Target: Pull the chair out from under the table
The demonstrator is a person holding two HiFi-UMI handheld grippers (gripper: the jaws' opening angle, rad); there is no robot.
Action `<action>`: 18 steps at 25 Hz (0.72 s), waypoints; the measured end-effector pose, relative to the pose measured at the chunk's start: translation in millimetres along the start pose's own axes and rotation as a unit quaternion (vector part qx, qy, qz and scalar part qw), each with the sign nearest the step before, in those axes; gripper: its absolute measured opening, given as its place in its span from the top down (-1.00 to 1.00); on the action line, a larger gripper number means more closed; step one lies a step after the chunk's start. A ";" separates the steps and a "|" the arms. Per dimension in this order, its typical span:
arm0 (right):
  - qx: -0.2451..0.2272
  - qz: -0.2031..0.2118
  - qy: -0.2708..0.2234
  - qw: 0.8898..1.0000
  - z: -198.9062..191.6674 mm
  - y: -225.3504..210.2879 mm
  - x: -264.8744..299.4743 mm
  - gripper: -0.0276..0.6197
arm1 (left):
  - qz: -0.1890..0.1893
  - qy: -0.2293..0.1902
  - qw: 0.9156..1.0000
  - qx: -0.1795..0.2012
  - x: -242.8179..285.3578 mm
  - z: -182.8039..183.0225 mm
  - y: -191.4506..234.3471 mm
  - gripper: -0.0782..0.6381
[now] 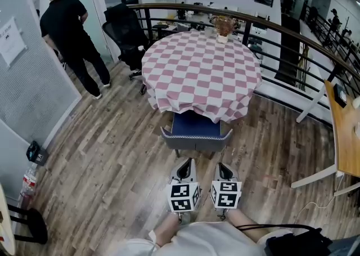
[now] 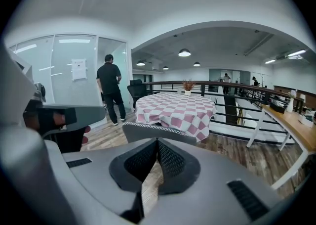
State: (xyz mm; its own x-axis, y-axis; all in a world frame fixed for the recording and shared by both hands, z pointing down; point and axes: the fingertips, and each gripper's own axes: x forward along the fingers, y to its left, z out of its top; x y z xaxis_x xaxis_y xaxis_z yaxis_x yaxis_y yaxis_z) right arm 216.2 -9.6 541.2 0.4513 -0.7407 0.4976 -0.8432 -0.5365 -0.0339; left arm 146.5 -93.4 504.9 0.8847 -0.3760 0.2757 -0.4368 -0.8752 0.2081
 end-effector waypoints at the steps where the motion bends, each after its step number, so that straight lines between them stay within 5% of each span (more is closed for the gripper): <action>1: -0.001 0.000 0.000 1.000 3.0 2.3 5.0 0.86 | -0.003 0.001 1.000 0.000 5.0 1.9 2.9 0.79; 18: 0.021 -0.036 -0.009 0.999 61.0 2.4 103.0 0.86 | -0.037 0.000 0.999 0.019 102.1 48.6 64.6 0.79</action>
State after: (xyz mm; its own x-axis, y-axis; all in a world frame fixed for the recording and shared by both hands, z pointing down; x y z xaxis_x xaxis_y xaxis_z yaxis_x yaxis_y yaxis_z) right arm 278.5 -111.8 539.6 0.5148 -0.7068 0.4852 -0.7962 -0.6041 -0.0352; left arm 216.6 -203.1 500.9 0.9142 -0.3099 0.2611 -0.3638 -0.9115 0.1917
